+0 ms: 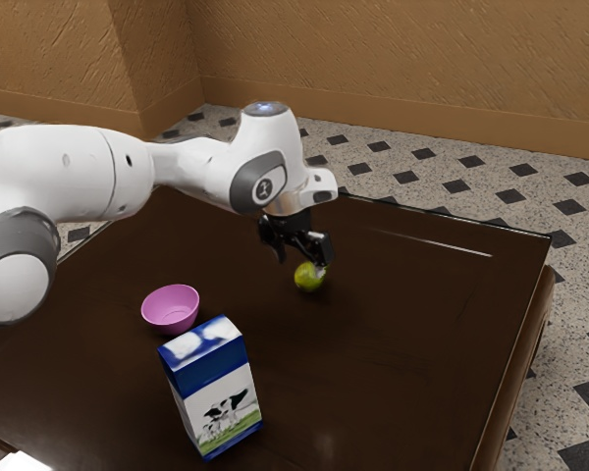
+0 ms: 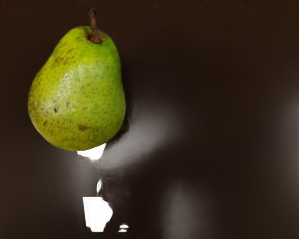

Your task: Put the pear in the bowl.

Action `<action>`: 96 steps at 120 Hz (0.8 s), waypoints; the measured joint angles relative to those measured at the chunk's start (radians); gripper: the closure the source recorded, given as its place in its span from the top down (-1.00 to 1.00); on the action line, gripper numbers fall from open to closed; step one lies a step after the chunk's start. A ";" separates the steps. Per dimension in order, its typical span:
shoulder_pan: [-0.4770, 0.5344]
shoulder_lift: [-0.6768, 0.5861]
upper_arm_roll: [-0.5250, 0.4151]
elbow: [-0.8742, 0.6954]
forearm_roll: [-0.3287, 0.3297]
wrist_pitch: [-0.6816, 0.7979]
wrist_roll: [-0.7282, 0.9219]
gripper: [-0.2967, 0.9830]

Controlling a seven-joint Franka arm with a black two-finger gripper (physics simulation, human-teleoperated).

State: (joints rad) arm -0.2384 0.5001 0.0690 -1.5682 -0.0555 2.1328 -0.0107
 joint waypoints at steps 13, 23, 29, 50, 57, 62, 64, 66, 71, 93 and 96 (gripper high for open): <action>-0.003 0.055 -0.019 0.001 0.017 0.133 -0.027 0.51; -0.006 0.092 -0.031 0.017 0.023 0.215 -0.044 0.51; -0.005 0.117 -0.038 0.032 0.025 0.250 -0.053 0.51; 0.040 0.153 -0.038 0.033 0.028 0.322 -0.080 0.51; 0.043 0.166 -0.040 0.032 0.030 0.336 -0.085 0.51; 0.045 0.173 -0.041 0.032 0.032 0.344 -0.087 0.50; 0.045 0.174 -0.041 0.032 0.033 0.346 -0.088 0.50; 0.046 0.175 -0.041 0.031 0.033 0.349 -0.088 0.50; 0.053 0.175 -0.041 0.031 0.035 0.353 -0.089 0.50; 0.076 0.190 -0.041 0.026 0.043 0.366 -0.094 0.50; 0.076 0.195 -0.041 0.028 0.043 0.368 -0.095 0.50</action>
State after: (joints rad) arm -0.1619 0.6948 0.0276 -1.5399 -0.0125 2.5004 -0.1054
